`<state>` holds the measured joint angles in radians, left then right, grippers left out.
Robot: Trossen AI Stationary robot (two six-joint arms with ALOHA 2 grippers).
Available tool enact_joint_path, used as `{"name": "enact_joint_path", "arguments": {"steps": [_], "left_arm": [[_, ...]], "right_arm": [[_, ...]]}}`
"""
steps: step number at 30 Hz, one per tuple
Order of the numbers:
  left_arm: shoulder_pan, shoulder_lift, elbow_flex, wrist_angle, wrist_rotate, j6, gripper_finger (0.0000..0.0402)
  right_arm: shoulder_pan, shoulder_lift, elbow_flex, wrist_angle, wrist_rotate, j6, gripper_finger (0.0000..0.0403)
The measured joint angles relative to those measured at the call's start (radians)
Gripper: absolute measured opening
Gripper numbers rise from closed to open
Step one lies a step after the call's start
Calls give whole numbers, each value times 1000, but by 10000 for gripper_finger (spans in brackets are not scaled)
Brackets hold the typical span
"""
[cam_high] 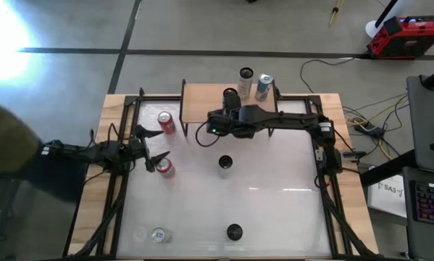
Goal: Place canned beverage on shelf
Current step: Put the bottom white pink soda can on the shelf
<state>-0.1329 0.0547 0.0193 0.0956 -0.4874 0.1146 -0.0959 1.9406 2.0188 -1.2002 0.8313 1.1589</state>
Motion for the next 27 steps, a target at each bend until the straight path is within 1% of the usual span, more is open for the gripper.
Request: {"name": "enact_joint_path", "arguments": {"steps": [5, 9, 12, 18, 21, 24, 27], "left_arm": [[0, 0, 0, 0, 0, 0, 400], [0, 0, 0, 0, 0, 0, 400], [0, 0, 0, 0, 0, 0, 400], [0, 0, 0, 0, 0, 0, 400], [0, 0, 0, 0, 0, 0, 400], [0, 0, 0, 0, 0, 0, 400], [0, 0, 0, 0, 0, 0, 400]], "right_arm": [[0, 1, -32, 11, 28, 33, 313], [0, 1, -38, 17, 36, 45, 293], [0, 1, -41, 30, 52, 44, 265], [-2, 1, -43, 43, 62, 35, 186], [-3, 1, -43, 58, 62, 14, 159], [-3, 1, -43, 62, 61, 2, 152], [-3, 1, -43, 62, 55, -1, 157]]}}
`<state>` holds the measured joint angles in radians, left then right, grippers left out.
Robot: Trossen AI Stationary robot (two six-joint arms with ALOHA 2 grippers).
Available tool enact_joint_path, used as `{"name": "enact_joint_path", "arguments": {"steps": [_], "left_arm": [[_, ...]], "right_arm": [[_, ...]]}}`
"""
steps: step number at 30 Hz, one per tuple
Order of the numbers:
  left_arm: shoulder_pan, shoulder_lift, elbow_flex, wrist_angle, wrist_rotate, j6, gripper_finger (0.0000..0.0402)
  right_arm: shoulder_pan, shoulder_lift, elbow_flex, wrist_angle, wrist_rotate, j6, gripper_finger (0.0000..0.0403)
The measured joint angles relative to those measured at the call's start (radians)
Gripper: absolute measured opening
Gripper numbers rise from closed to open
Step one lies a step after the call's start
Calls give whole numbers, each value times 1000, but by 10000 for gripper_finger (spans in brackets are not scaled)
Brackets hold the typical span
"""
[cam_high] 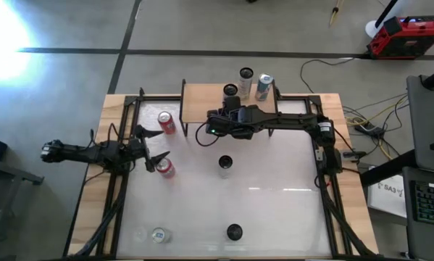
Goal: Place canned beverage on shelf
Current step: Put the bottom white pink soda can on the shelf
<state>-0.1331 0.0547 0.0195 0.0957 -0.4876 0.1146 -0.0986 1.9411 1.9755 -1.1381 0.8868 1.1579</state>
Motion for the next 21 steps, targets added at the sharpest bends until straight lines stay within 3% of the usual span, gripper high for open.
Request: {"name": "enact_joint_path", "arguments": {"steps": [9, 21], "left_arm": [[0, 0, 0, 0, 0, 0, 400], [0, 0, 0, 0, 0, 0, 400]], "right_arm": [[-1, 0, 11, -1, -3, -17, 216], [-46, 0, 5, 2, -4, 3, 334]]}}
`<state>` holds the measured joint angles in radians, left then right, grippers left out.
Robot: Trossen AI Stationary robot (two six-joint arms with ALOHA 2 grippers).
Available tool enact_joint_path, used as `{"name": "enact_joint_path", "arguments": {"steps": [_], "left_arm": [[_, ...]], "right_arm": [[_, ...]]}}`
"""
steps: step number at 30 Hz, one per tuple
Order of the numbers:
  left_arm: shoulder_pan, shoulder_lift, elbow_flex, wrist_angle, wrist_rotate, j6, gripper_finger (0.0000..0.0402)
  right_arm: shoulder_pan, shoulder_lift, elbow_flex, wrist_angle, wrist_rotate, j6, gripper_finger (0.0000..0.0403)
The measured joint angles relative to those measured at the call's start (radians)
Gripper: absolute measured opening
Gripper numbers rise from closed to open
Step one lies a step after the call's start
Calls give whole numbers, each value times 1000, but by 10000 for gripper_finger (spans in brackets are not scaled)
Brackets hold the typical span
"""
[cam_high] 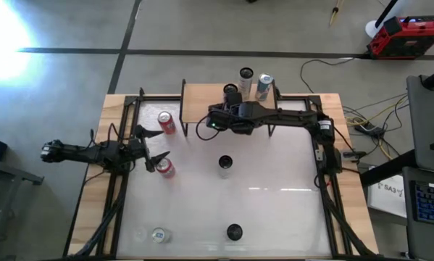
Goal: Place canned beverage on shelf
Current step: Put the bottom white pink soda can on the shelf
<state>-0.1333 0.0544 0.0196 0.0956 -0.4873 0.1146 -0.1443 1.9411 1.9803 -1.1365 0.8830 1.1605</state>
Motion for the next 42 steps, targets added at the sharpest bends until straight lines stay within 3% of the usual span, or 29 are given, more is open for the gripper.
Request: {"name": "enact_joint_path", "arguments": {"steps": [5, 14, 19, 31, 42], "left_arm": [[0, 0, 0, 0, 0, 0, 400], [0, 0, 0, 0, 0, 0, 400], [0, 0, 0, 0, 0, 0, 400], [0, 0, 0, 0, 0, 0, 400], [0, 0, 0, 0, 0, 0, 400]], "right_arm": [[-22, 5, -7, 25, 0, 7, 368], [-38, 5, -70, 155, 8, -46, 369], [-41, 6, -87, 186, 10, -52, 348], [-51, 6, -87, 212, 11, -47, 242], [-89, 10, -88, 335, 2, -156, 266]]}}
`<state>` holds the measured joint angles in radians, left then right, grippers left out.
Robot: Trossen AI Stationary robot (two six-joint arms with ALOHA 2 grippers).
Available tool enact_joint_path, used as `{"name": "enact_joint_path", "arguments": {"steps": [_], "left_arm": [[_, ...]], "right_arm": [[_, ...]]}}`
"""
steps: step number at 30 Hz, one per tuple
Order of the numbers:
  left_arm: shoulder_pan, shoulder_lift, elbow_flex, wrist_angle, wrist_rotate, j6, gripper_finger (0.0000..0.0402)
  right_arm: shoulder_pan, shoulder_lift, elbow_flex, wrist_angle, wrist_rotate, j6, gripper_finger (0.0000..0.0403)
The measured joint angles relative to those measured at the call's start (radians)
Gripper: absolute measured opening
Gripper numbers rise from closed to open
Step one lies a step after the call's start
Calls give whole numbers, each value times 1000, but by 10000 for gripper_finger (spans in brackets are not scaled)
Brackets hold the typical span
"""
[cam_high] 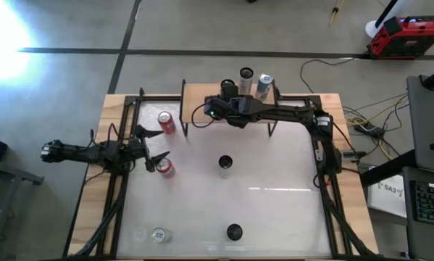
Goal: Place canned beverage on shelf
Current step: Put the bottom white pink soda can on the shelf
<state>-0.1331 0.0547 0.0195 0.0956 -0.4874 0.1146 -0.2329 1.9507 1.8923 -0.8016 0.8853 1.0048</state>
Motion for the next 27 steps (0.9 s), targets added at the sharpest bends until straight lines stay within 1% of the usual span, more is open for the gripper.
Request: {"name": "enact_joint_path", "arguments": {"steps": [7, 18, 27], "left_arm": [[0, 0, 0, 0, 0, 0, 400], [0, 0, 0, 0, 0, 0, 400], [0, 4, 0, 1, 0, 0, 400]], "right_arm": [[-24, 0, 0, 39, -3, -78, 254], [-41, 15, 0, 78, -6, -106, 257], [-41, 46, 3, 100, 23, -123, 258]]}}
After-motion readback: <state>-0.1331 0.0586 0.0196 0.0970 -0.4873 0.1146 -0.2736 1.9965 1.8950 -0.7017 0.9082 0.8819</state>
